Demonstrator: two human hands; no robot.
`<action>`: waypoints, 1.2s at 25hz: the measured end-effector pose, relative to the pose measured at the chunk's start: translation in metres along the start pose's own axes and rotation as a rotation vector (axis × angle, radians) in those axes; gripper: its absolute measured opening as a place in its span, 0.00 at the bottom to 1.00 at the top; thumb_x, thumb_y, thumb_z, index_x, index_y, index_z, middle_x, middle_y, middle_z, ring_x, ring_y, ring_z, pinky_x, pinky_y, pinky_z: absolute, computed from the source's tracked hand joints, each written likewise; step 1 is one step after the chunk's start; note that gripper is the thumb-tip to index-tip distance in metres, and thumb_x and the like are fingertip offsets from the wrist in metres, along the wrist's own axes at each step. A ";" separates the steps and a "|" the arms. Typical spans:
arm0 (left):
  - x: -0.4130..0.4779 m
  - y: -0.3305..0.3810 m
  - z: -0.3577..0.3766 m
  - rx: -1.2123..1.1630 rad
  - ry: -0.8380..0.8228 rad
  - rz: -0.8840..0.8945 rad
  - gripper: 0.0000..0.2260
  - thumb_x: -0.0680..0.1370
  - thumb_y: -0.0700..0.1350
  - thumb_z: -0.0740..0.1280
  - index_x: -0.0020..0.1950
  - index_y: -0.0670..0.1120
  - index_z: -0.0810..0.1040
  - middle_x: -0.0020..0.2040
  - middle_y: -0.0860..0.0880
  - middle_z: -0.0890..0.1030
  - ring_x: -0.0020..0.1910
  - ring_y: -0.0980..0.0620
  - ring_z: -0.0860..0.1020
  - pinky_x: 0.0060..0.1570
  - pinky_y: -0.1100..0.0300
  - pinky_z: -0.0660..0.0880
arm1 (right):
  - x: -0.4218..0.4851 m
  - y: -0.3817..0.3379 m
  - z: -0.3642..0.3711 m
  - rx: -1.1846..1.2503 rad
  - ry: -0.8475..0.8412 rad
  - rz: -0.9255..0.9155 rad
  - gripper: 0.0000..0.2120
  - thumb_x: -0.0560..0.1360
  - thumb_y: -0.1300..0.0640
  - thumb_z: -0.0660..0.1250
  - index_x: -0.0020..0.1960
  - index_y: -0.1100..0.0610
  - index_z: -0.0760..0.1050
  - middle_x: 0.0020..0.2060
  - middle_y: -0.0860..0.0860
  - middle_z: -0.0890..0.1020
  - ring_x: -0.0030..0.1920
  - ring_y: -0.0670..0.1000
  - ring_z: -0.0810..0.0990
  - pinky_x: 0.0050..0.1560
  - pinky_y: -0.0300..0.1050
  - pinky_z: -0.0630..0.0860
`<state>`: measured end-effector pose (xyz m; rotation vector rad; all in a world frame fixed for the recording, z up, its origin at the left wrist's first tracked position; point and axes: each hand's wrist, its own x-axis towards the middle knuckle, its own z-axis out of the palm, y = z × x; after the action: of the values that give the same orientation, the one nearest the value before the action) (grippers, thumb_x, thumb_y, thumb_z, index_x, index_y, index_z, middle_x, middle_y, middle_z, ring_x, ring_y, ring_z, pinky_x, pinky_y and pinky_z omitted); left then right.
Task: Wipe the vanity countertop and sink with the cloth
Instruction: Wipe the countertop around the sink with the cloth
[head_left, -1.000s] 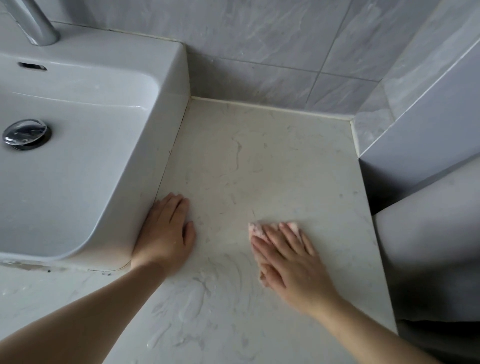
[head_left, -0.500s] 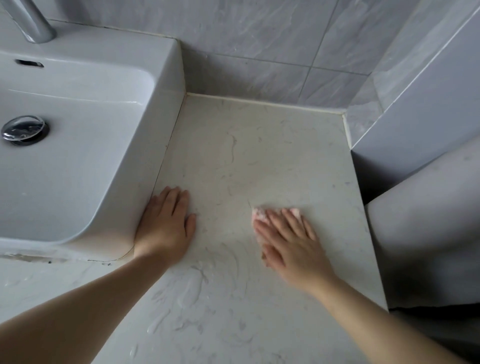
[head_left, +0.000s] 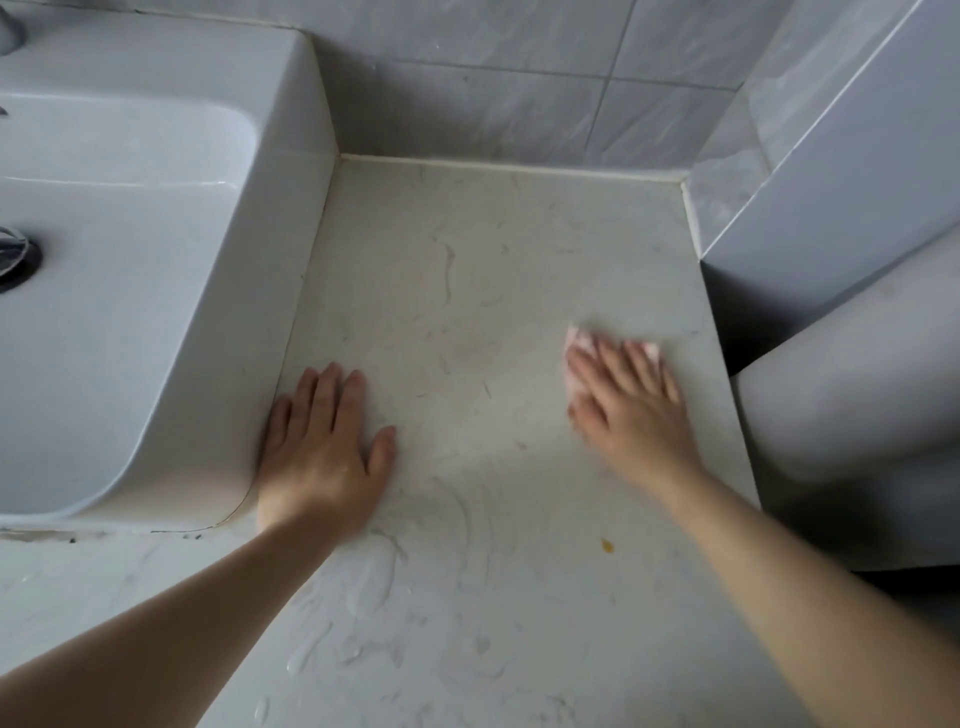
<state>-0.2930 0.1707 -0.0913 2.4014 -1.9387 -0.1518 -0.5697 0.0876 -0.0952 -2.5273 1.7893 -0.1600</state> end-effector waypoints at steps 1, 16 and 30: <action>0.001 0.000 0.000 0.002 0.003 -0.004 0.35 0.73 0.62 0.40 0.75 0.45 0.58 0.75 0.45 0.58 0.75 0.46 0.53 0.72 0.51 0.48 | 0.029 0.011 0.001 0.002 0.013 0.082 0.29 0.73 0.42 0.46 0.72 0.47 0.65 0.72 0.51 0.67 0.71 0.59 0.64 0.71 0.54 0.54; 0.000 0.003 -0.002 -0.016 0.037 -0.010 0.35 0.72 0.63 0.43 0.74 0.45 0.60 0.74 0.45 0.61 0.74 0.47 0.55 0.72 0.53 0.48 | 0.011 0.069 -0.005 -0.066 -0.030 0.102 0.33 0.72 0.40 0.44 0.73 0.51 0.63 0.73 0.54 0.65 0.71 0.62 0.62 0.70 0.60 0.56; -0.005 -0.008 0.004 -0.085 0.035 0.070 0.36 0.72 0.60 0.40 0.74 0.42 0.60 0.75 0.43 0.61 0.74 0.44 0.56 0.72 0.49 0.50 | -0.052 -0.028 -0.011 0.048 -0.106 0.317 0.30 0.75 0.40 0.41 0.74 0.45 0.59 0.75 0.51 0.61 0.74 0.59 0.58 0.72 0.56 0.50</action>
<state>-0.2863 0.1772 -0.0961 2.2648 -1.9562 -0.1835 -0.5613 0.1460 -0.0849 -2.1395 2.0805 -0.0560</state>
